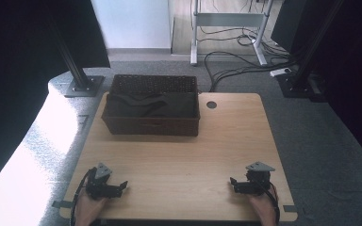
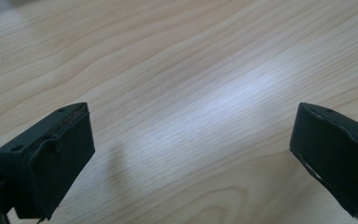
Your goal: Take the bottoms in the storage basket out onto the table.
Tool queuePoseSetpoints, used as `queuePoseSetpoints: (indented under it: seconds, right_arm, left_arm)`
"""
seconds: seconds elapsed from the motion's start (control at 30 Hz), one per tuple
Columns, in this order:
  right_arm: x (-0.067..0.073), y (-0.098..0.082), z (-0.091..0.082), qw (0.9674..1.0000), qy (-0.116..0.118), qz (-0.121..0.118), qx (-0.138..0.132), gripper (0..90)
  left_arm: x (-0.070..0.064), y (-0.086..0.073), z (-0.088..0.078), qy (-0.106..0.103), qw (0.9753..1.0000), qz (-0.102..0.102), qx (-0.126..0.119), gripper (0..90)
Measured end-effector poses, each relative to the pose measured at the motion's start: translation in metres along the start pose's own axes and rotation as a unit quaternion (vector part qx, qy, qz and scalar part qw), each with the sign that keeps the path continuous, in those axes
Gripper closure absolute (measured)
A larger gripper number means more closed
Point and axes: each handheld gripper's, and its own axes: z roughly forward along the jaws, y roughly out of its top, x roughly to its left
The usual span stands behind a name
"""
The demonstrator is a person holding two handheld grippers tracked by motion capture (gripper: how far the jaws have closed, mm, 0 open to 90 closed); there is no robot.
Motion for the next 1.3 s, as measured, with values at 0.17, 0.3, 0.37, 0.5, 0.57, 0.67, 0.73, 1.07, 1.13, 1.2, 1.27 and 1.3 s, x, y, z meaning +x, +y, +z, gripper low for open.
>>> queuePoseSetpoints:
  seconds: [0.17,0.3,0.37,0.5,0.57,0.67,0.73,1.07,1.13,1.2,1.27,1.3]
  right_arm:
    - [0.002,0.001,-0.002,1.0000,-0.001,-0.006,-0.003,0.0]
    - [0.003,0.002,-0.002,0.9999,0.002,-0.012,-0.002,0.0]
    - [0.004,0.003,-0.002,0.9999,0.005,-0.014,-0.002,0.0]
    - [0.006,0.005,-0.004,0.9997,0.006,-0.022,-0.006,0.0]
    - [0.007,0.006,-0.006,0.9996,0.007,-0.024,-0.010,0.0]
    - [0.007,0.008,-0.006,0.9995,0.011,-0.026,-0.011,0.0]
    - [0.008,0.010,-0.006,0.9995,0.014,-0.027,-0.011,0.0]
    - [0.019,0.027,-0.003,0.9980,0.039,-0.047,-0.013,0.0]
    - [0.021,0.031,-0.003,0.9976,0.044,-0.051,-0.015,0.0]
    - [0.023,0.036,-0.003,0.9969,0.056,-0.053,-0.017,0.0]
    - [0.026,0.041,-0.003,0.9958,0.069,-0.058,-0.019,0.0]
    - [0.027,0.043,-0.003,0.9955,0.071,-0.060,-0.020,0.0]
  left_arm:
    - [0.002,0.001,-0.004,-0.022,0.9995,-0.015,-0.017,0.0]
    - [0.002,0.000,0.000,-0.010,0.9999,-0.007,-0.002,0.0]
    - [0.001,0.000,0.002,-0.008,1.0000,-0.005,0.001,0.0]
    - [0.001,-0.003,0.004,-0.001,1.0000,-0.003,0.005,0.0]
    - [0.000,-0.004,0.004,0.002,1.0000,-0.002,0.006,0.0]
    - [0.001,-0.005,0.004,0.001,1.0000,-0.003,0.004,0.0]
    - [0.002,-0.005,0.004,-0.001,1.0000,-0.004,0.002,0.0]
    - [0.001,-0.007,0.003,-0.007,1.0000,-0.003,0.001,0.0]
    - [0.002,-0.007,0.003,-0.009,1.0000,-0.004,-0.001,0.0]
    - [0.002,-0.007,0.002,-0.009,0.9999,-0.005,-0.002,0.0]
    - [0.002,-0.008,0.002,-0.010,0.9999,-0.006,-0.002,0.0]
    - [0.002,-0.008,0.002,-0.010,0.9999,-0.006,-0.002,0.0]
